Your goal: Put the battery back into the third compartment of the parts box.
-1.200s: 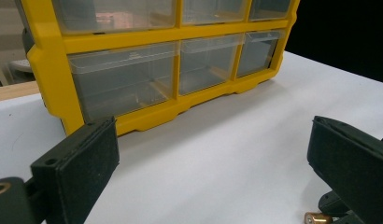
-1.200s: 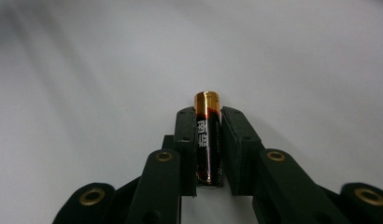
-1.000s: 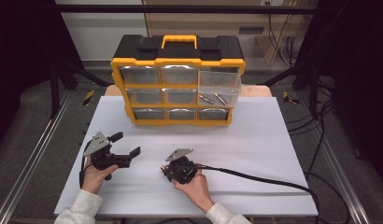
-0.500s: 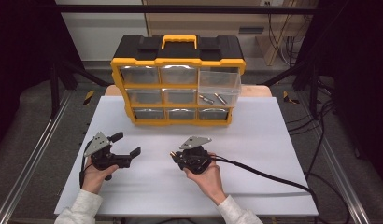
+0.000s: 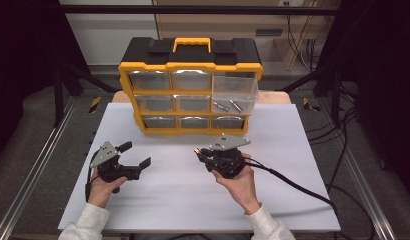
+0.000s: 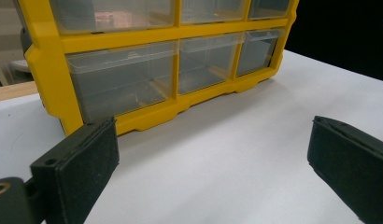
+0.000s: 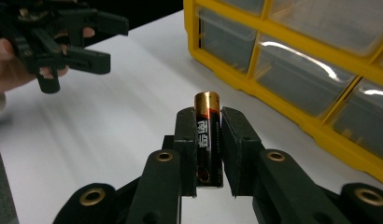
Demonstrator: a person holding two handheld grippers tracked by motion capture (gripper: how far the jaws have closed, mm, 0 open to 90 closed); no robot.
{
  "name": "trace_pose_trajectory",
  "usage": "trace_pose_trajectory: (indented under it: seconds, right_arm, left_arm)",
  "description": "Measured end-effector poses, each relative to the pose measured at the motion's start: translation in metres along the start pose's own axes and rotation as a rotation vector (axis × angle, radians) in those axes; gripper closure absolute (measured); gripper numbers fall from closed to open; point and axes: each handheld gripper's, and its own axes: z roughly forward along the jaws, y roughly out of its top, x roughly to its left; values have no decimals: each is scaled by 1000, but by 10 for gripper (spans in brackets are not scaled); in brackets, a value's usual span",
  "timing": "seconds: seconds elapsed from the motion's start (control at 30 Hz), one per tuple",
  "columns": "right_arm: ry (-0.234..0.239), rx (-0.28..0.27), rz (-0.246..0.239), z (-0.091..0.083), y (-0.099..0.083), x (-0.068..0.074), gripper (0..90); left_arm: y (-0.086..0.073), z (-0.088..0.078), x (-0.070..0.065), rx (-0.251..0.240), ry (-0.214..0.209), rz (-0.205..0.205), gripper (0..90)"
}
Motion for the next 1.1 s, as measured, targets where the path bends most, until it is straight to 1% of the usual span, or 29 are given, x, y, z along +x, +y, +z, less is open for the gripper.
trace_pose_trajectory:
  seconds: [0.23,0.37,0.57,0.6,0.77,0.9,1.1]
  right_arm:
    - [-4,-53,20,-26,15,-13,774]
    - [-21,-77,17,-41,25,-20,774]
    - [-26,-116,13,-62,43,-26,773]
    - [-24,-122,18,-65,45,-27,774]
    - [-37,-148,5,-77,60,-31,774]
    - [-54,-165,-2,-86,72,-33,773]
    - [-79,-194,3,-97,90,-40,773]
  left_arm:
    - [0,0,0,2,1,-1,17]
    - [0,0,0,2,1,-2,17]
    - [0,0,0,3,2,-2,17]
    - [0,0,0,3,1,-2,17]
    - [0,0,0,3,2,-2,17]
    - [0,0,0,3,1,0,17]
    - [0,0,0,3,1,0,17]
